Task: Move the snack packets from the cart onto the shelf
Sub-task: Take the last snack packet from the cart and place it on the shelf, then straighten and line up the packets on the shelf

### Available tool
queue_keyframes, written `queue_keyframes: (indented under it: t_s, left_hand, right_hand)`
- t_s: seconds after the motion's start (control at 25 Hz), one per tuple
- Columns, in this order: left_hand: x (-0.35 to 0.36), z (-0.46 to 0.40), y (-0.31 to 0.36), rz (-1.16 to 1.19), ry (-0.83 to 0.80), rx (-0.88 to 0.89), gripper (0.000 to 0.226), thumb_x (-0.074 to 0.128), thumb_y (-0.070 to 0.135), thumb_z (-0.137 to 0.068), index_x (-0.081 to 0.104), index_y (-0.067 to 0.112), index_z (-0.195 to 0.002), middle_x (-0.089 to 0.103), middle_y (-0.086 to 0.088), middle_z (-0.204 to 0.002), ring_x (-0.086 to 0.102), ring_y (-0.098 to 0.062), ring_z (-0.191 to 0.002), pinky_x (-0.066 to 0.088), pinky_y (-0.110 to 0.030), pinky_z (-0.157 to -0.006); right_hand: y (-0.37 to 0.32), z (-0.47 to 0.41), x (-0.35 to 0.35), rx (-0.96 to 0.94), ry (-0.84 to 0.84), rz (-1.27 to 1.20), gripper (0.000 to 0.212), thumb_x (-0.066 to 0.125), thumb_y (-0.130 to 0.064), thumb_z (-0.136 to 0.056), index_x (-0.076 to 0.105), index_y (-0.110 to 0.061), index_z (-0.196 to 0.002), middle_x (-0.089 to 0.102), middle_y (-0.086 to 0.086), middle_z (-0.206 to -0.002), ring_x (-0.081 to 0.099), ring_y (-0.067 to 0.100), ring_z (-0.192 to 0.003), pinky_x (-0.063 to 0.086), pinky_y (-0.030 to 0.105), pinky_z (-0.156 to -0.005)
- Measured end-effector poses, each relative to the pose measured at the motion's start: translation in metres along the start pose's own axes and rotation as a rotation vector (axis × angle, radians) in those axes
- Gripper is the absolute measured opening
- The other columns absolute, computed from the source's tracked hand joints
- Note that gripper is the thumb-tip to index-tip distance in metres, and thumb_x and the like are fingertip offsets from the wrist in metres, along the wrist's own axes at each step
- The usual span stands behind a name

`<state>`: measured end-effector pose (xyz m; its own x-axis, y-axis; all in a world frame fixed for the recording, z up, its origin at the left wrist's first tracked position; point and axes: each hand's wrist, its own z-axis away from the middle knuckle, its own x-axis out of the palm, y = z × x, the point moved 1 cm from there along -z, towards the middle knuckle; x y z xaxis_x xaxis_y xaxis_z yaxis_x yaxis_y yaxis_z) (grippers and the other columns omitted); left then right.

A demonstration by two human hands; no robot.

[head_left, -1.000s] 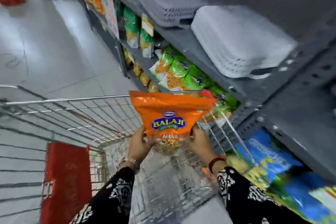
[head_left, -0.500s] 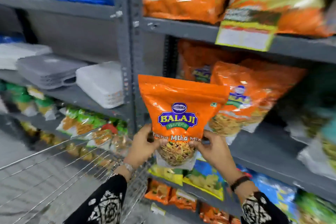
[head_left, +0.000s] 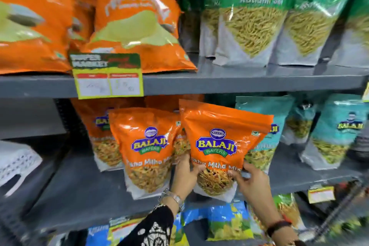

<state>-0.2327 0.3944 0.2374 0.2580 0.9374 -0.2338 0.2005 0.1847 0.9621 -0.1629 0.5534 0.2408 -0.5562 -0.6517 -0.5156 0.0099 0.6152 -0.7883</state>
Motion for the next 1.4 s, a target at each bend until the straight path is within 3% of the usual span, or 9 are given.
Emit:
queue_keyframes:
  t_s: [0.28, 0.44, 0.52, 0.68, 0.8, 1.04, 1.16, 1.24, 1.4]
  left_hand:
    - [0.034, -0.069, -0.024, 0.055, -0.145, -0.034, 0.045, 0.057, 0.011, -0.084, 0.037, 0.023, -0.122, 0.046, 0.011, -0.114, 0.044, -0.008, -0.107, 0.033, -0.025, -0.092]
    - [0.039, -0.086, -0.028, 0.05, -0.165, -0.036, 0.052, 0.057, 0.013, -0.085, 0.033, 0.023, -0.13, 0.044, 0.013, -0.113, 0.044, -0.002, -0.101, 0.036, -0.027, -0.092]
    - [0.04, -0.085, -0.029, 0.05, -0.166, -0.036, 0.055, 0.056, 0.013, -0.085, 0.029, 0.023, -0.133, 0.044, 0.011, -0.116, 0.042, -0.005, -0.108, 0.037, -0.028, -0.093]
    - [0.037, -0.064, -0.028, 0.051, -0.07, -0.009, 0.059, 0.057, 0.008, -0.084, 0.029, 0.019, -0.135, 0.038, 0.011, -0.125, 0.036, -0.006, -0.12, 0.033, -0.024, -0.097]
    - [0.018, -0.036, -0.022, 0.043, 0.044, 0.078, 0.044, 0.057, 0.005, -0.083, 0.045, 0.023, -0.122, 0.047, 0.008, -0.122, 0.046, -0.005, -0.116, 0.041, -0.016, -0.091]
    - [-0.105, 0.035, -0.026, 0.043, 0.501, 0.158, 0.025, 0.058, 0.007, -0.083, 0.062, 0.032, -0.085, 0.065, 0.011, -0.088, 0.058, 0.012, -0.077, 0.046, -0.003, -0.066]
    - [-0.175, 0.05, -0.043, 0.04, 0.688, 0.075, 0.014, 0.053, 0.015, -0.087, 0.062, 0.024, -0.093, 0.065, 0.004, -0.095, 0.058, 0.0, -0.083, 0.05, -0.025, -0.08]
    - [-0.207, 0.044, -0.056, 0.044, 0.716, -0.004, 0.017, 0.053, 0.014, -0.087, 0.058, 0.015, -0.103, 0.062, -0.007, -0.104, 0.057, -0.006, -0.087, 0.047, -0.033, -0.089]
    - [-0.247, 0.005, -0.077, 0.117, 0.657, -0.137, 0.044, 0.058, 0.011, -0.084, 0.043, 0.009, -0.125, 0.05, -0.011, -0.12, 0.047, -0.025, -0.12, 0.036, -0.032, -0.1]
  right_hand:
    - [0.03, -0.033, 0.019, 0.088, 0.175, 0.015, 0.022, 0.073, -0.013, -0.073, 0.068, -0.008, -0.093, 0.074, 0.012, -0.086, 0.049, 0.009, -0.059, 0.036, 0.002, -0.049]
    - [0.04, -0.036, 0.023, 0.124, 0.166, -0.07, 0.035, 0.069, -0.018, -0.077, 0.06, -0.011, -0.11, 0.071, 0.007, -0.097, 0.058, 0.015, -0.076, 0.036, -0.007, -0.055]
    - [0.043, -0.033, 0.025, 0.164, 0.145, -0.127, 0.046, 0.067, -0.023, -0.078, 0.051, -0.014, -0.121, 0.066, 0.008, -0.11, 0.058, 0.018, -0.093, 0.041, -0.004, -0.064]
    - [0.041, -0.013, 0.028, 0.197, 0.231, -0.158, 0.06, 0.065, -0.021, -0.078, 0.037, -0.014, -0.13, 0.046, 0.012, -0.133, 0.045, 0.026, -0.122, 0.044, 0.037, -0.097]
    - [0.024, 0.01, 0.037, 0.052, 0.343, -0.265, 0.037, 0.058, -0.014, -0.081, 0.046, -0.018, -0.116, 0.048, 0.009, -0.119, 0.049, 0.019, -0.111, 0.043, 0.013, -0.091]
    - [-0.06, 0.07, 0.111, -0.177, -0.083, -0.431, 0.015, 0.045, -0.026, -0.086, 0.051, -0.036, -0.095, 0.056, -0.003, -0.097, 0.051, -0.005, -0.093, 0.037, 0.004, -0.08]
    - [-0.102, 0.09, 0.167, -0.149, -0.425, -0.569, 0.02, 0.041, -0.04, -0.091, 0.045, -0.038, -0.11, 0.053, -0.01, -0.118, 0.046, -0.01, -0.107, 0.035, 0.002, -0.088]
    - [-0.125, 0.087, 0.205, -0.081, -0.605, -0.611, 0.037, 0.035, -0.047, -0.087, 0.027, -0.046, -0.123, 0.032, -0.021, -0.138, 0.026, -0.022, -0.121, 0.02, -0.004, -0.097]
    - [-0.165, 0.044, 0.275, 0.027, -0.447, -0.543, 0.052, 0.03, -0.031, -0.095, 0.009, -0.017, -0.141, 0.002, -0.001, -0.155, 0.001, 0.004, -0.14, -0.001, 0.02, -0.113]
